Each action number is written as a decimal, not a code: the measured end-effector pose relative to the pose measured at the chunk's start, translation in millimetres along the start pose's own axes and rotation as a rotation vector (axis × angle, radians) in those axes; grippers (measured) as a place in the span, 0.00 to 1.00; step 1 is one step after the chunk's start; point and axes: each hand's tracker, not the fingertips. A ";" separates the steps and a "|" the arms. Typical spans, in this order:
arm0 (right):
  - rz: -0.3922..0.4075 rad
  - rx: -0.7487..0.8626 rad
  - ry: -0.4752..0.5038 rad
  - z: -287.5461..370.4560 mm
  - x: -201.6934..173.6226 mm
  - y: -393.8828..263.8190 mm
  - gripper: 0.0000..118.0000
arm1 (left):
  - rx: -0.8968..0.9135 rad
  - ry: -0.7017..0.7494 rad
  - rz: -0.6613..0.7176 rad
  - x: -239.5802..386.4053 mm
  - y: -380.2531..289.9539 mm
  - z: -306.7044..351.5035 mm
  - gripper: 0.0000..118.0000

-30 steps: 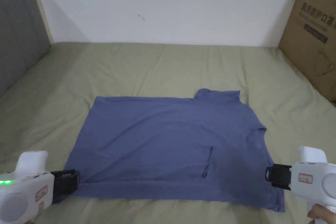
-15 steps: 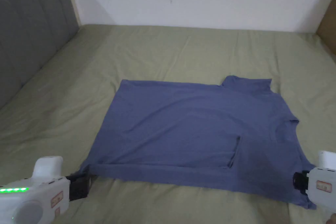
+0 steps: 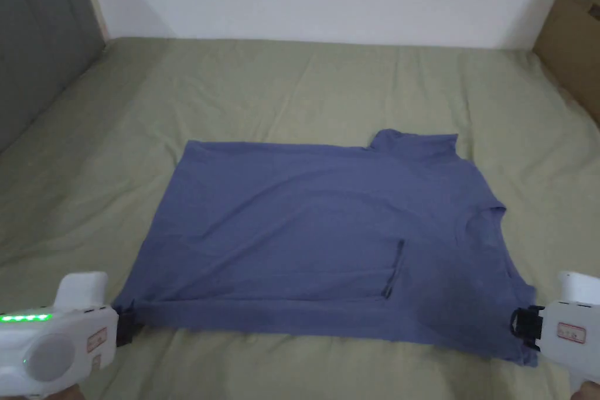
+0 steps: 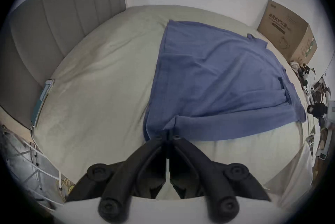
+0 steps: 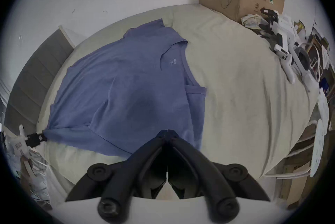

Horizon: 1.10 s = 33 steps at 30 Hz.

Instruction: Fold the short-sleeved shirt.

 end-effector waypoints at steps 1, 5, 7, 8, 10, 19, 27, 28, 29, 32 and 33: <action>0.022 0.006 -0.030 0.7 0.2 -0.2 0.06 | 0.000 0.004 -0.007 -0.7 3.6 1.5 0.00; 0.010 -0.002 -0.034 -1.7 8.6 0.1 0.33 | -0.001 0.005 0.007 -6.3 7.8 1.6 0.00; 0.003 -0.015 -0.025 -5.7 11.0 -0.6 0.56 | 0.001 -0.008 0.038 -4.9 7.3 2.2 0.00; 0.006 -0.022 -0.028 -8.7 11.8 -2.0 0.55 | 0.002 -0.009 0.045 -11.1 11.5 0.8 0.00; 0.023 -0.091 -0.030 -20.4 14.9 -5.8 0.55 | 0.003 -0.005 0.047 -11.0 11.8 1.0 0.00; 0.017 -0.123 -0.006 -16.4 9.2 -5.1 0.11 | 0.000 0.004 0.053 -21.5 25.8 6.2 0.00; 0.004 -0.022 0.034 2.1 1.2 56.6 0.11 | 0.061 0.006 0.041 -29.8 72.8 7.0 0.00; 0.004 -0.017 0.034 -2.3 0.6 67.1 0.11 | 0.068 0.012 0.045 -29.1 83.6 4.0 0.00; 0.000 -0.016 0.031 -8.6 0.2 77.8 0.11 | 0.073 0.017 0.044 -28.8 95.6 -0.2 0.00; -0.028 -0.046 0.029 -34.7 -1.5 106.9 0.11 | 0.073 0.018 0.023 -24.6 130.2 -22.5 0.00; -0.038 -0.052 0.021 -44.6 -1.6 114.0 0.11 | 0.063 0.040 0.011 -22.4 139.2 -31.4 0.00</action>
